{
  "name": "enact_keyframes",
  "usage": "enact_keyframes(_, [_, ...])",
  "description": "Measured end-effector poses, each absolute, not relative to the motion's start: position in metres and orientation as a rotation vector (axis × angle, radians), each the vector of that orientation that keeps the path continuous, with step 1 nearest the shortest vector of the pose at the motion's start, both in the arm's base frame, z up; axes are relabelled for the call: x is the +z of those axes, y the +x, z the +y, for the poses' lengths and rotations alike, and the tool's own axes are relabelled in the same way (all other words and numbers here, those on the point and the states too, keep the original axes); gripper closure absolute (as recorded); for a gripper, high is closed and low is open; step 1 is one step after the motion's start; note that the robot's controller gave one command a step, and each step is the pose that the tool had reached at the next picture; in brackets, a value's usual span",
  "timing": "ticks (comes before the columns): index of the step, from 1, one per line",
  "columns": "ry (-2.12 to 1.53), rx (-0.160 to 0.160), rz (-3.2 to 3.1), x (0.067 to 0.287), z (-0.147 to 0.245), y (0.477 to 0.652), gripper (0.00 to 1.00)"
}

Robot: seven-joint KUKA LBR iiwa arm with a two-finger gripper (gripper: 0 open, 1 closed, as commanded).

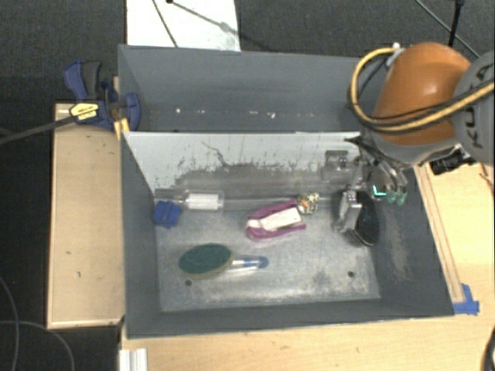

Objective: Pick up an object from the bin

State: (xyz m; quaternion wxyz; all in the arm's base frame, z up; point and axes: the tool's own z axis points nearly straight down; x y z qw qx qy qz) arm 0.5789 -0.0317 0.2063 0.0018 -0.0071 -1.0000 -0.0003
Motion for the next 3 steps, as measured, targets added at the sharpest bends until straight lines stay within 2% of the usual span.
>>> enact_keyframes(1, [0.321, 0.003, -3.122, 0.132, -0.148, 0.551, 0.0])
enact_keyframes(2, [0.079, 0.001, -3.154, 0.089, -0.149, 0.575, 0.0])
enact_keyframes(3, [-0.382, -0.003, -3.135, 0.076, -0.145, 0.59, 0.0])
